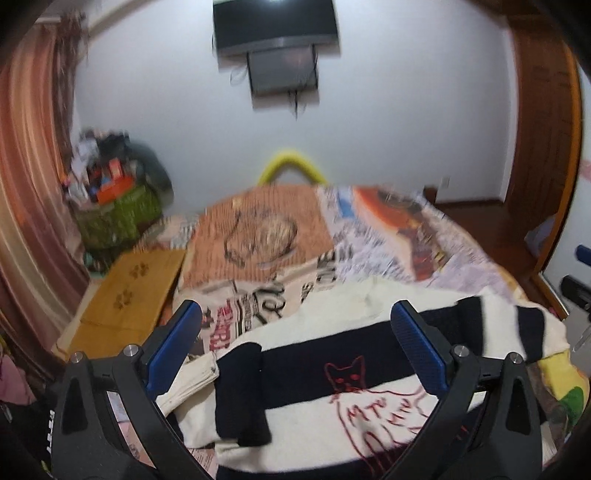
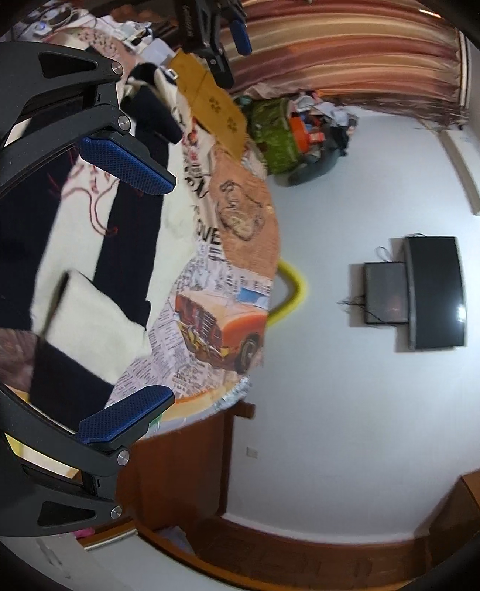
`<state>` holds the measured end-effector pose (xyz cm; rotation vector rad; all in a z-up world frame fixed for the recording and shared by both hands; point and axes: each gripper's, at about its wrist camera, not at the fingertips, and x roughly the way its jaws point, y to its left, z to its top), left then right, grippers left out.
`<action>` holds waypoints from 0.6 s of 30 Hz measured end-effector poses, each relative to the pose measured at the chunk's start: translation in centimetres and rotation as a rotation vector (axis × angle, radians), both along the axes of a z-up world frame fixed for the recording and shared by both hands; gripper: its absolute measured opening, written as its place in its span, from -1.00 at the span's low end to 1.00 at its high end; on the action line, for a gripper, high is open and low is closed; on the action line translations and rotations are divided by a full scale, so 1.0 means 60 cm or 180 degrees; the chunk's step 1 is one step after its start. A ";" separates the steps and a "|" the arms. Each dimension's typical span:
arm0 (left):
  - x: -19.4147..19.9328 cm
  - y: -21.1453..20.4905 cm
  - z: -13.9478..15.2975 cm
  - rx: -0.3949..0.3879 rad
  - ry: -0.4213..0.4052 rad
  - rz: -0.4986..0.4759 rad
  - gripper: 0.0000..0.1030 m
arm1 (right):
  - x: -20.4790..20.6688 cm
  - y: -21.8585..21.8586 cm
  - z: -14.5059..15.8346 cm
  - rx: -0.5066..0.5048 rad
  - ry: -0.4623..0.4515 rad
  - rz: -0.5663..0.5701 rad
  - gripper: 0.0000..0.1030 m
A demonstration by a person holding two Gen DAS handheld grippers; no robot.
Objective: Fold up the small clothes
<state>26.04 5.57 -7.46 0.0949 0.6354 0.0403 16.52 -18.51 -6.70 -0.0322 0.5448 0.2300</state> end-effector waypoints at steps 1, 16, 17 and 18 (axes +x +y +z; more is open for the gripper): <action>0.032 0.012 -0.014 -0.0026 0.0138 0.0028 1.00 | 0.016 -0.004 -0.005 -0.0028 0.0061 -0.0013 0.99; 0.287 0.115 -0.250 -0.0169 0.1538 0.0154 1.00 | 0.269 -0.003 -0.137 -0.0217 0.1346 0.0600 0.55; 0.294 0.119 -0.265 -0.0209 0.1598 0.0136 1.00 | 0.283 0.001 -0.148 -0.0221 0.1449 0.0677 0.43; 0.297 0.122 -0.275 -0.0242 0.1654 0.0129 1.00 | 0.300 0.006 -0.159 -0.0231 0.1540 0.0744 0.32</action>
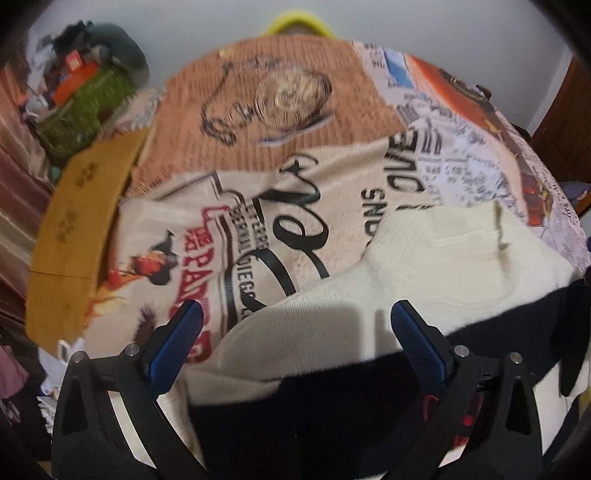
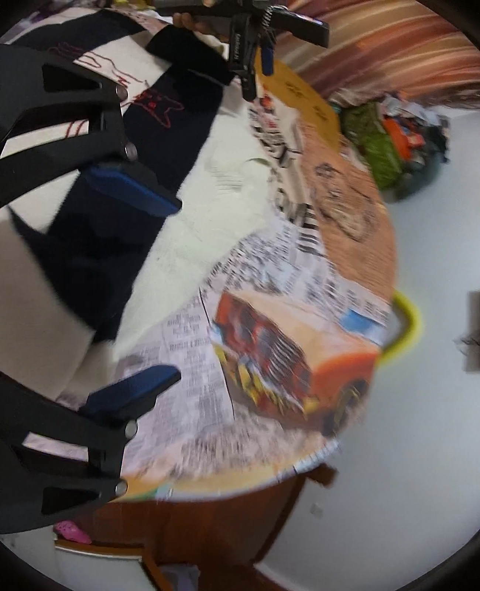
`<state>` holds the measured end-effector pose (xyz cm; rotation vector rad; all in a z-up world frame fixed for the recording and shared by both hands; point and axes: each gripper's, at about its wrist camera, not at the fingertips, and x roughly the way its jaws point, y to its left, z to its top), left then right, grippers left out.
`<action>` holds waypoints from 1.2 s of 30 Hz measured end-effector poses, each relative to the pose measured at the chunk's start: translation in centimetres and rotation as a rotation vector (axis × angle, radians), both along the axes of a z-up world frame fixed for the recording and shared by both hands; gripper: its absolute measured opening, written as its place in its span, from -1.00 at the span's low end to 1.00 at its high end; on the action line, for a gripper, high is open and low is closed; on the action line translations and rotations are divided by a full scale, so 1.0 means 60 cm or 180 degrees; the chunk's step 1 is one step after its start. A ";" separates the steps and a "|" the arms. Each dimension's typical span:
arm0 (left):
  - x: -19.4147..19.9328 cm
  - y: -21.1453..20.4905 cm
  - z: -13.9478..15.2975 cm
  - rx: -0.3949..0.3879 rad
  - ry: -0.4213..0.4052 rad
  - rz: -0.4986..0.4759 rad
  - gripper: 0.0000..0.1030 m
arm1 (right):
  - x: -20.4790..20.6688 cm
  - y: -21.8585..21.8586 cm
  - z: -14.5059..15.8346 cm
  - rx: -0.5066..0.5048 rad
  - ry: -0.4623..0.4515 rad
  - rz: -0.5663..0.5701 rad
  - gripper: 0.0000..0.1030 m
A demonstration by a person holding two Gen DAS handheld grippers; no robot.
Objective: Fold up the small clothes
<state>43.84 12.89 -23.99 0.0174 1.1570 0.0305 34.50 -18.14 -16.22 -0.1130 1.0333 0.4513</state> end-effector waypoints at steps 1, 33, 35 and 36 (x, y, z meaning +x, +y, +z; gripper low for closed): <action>0.006 0.004 -0.014 -0.0057 0.0072 0.0003 0.97 | 0.012 0.006 -0.009 -0.0010 0.0076 0.0043 0.28; 0.104 -0.025 0.037 -0.0172 -0.0269 -0.0116 -0.77 | 0.142 0.054 -0.011 -0.0141 -0.0232 -0.0033 -0.78; 0.116 -0.030 0.025 -0.0109 -0.0251 -0.0071 -0.69 | 0.158 0.053 -0.019 -0.0171 -0.0223 -0.0115 -0.75; 0.119 -0.032 0.019 -0.0083 -0.0222 -0.0056 -0.67 | 0.155 0.053 -0.023 -0.0196 -0.0205 -0.0141 -0.72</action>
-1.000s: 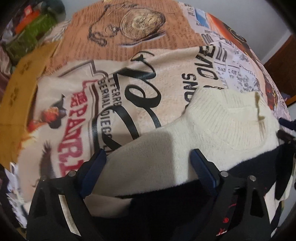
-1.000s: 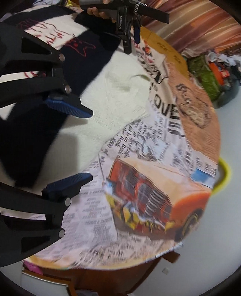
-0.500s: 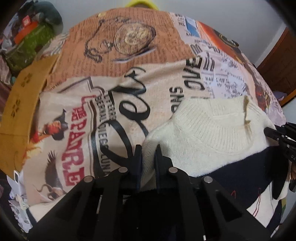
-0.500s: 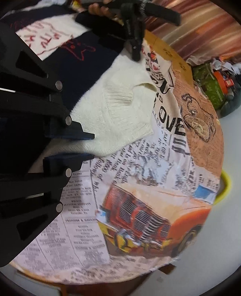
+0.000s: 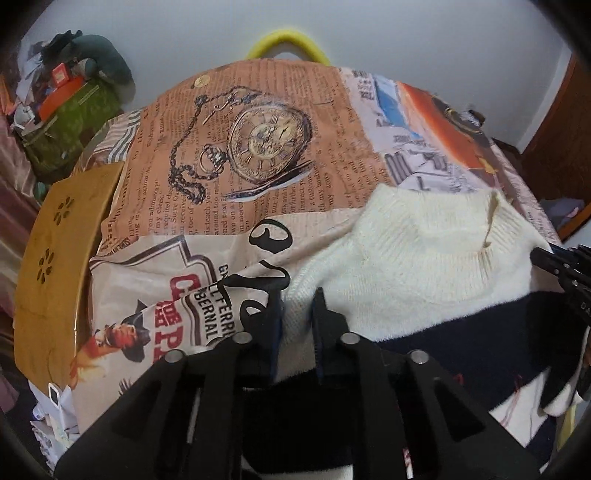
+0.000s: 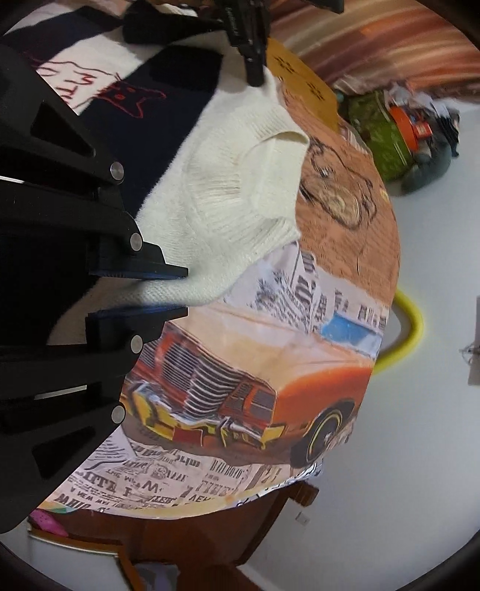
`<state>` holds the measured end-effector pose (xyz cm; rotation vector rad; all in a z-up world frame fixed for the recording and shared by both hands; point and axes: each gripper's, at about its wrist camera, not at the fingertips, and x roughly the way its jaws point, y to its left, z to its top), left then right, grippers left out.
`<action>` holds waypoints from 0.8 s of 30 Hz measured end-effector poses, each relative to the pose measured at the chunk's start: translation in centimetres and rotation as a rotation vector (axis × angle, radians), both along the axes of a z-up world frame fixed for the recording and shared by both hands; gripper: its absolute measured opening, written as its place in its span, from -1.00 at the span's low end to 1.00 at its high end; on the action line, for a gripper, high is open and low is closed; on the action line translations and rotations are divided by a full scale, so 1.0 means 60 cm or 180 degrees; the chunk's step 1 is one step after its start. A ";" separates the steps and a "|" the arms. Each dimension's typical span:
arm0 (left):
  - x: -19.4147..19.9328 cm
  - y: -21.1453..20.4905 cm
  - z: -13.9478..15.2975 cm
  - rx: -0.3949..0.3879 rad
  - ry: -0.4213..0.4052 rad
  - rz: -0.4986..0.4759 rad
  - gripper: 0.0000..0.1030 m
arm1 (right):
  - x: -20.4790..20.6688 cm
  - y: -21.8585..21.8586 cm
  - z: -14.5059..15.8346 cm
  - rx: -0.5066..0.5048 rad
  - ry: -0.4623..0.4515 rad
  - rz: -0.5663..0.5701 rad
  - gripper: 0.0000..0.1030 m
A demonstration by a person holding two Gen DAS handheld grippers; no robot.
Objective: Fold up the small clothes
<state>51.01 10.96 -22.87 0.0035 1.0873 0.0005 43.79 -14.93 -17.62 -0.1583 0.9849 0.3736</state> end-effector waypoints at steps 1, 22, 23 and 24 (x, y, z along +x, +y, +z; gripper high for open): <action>0.002 -0.001 -0.005 0.0046 0.0026 0.0020 -0.63 | 0.006 0.001 -0.008 -0.0039 0.0052 -0.0019 -0.70; -0.311 0.188 0.107 0.0070 -0.0345 0.0721 0.86 | -0.206 -0.020 0.109 0.0364 -0.0315 0.0081 0.27; -0.326 0.197 0.098 0.0025 -0.0293 0.0769 0.86 | -0.215 -0.018 0.101 0.0364 -0.0266 0.0087 0.27; -0.341 0.207 0.089 -0.0019 -0.0241 0.0822 0.86 | -0.221 -0.018 0.095 0.0367 -0.0232 0.0084 0.27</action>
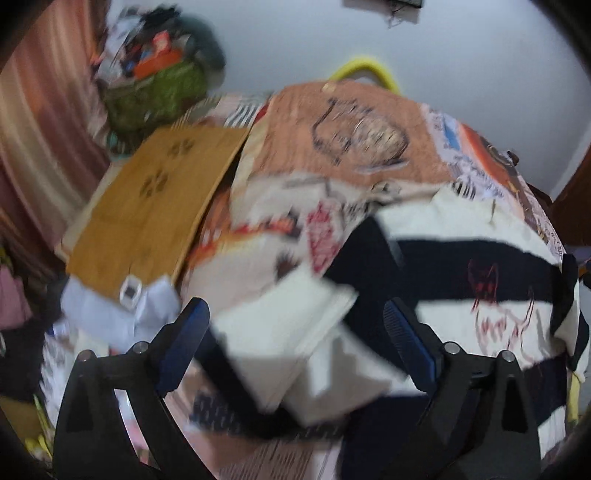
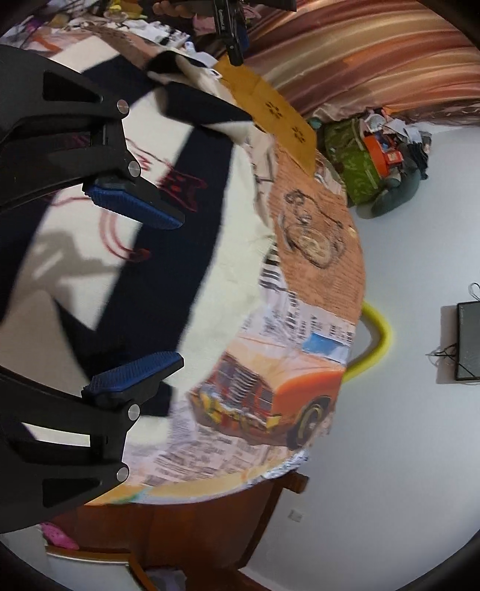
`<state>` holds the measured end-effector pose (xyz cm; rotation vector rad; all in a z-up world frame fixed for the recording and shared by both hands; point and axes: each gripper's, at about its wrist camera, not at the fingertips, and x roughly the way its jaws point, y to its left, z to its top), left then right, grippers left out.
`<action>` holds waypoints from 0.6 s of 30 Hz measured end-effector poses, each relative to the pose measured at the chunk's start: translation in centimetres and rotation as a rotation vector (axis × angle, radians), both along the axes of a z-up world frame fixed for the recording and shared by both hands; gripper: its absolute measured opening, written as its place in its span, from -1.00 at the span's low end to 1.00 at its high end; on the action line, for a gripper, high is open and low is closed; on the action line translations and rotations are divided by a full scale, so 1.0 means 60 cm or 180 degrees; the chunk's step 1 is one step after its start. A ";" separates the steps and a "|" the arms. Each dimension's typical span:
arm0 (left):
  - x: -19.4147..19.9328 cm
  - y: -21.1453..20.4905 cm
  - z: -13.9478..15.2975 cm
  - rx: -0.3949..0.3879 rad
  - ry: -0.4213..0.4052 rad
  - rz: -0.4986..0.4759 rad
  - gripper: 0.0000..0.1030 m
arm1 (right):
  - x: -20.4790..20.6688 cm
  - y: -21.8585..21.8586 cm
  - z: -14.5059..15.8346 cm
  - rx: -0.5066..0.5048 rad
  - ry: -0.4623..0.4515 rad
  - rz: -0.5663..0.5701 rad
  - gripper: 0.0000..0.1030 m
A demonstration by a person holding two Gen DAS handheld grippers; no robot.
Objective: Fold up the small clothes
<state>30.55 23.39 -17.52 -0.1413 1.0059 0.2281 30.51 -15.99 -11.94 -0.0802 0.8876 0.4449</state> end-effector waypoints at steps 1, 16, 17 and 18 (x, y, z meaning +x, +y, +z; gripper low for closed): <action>-0.017 0.011 -0.012 -0.0063 0.0036 0.0063 0.86 | -0.006 0.001 -0.012 0.0011 0.0067 0.0000 0.27; -0.018 0.002 -0.130 0.0225 0.0434 0.0101 0.86 | -0.017 -0.049 -0.128 -0.0122 0.0540 -0.0410 0.26; -0.011 -0.002 -0.133 0.0294 0.0428 0.0082 0.86 | -0.019 -0.054 -0.125 -0.0109 0.0531 -0.0433 0.21; -0.006 -0.009 -0.136 0.0408 0.0416 0.0060 0.75 | -0.022 -0.059 -0.122 -0.0115 0.0512 -0.0455 0.21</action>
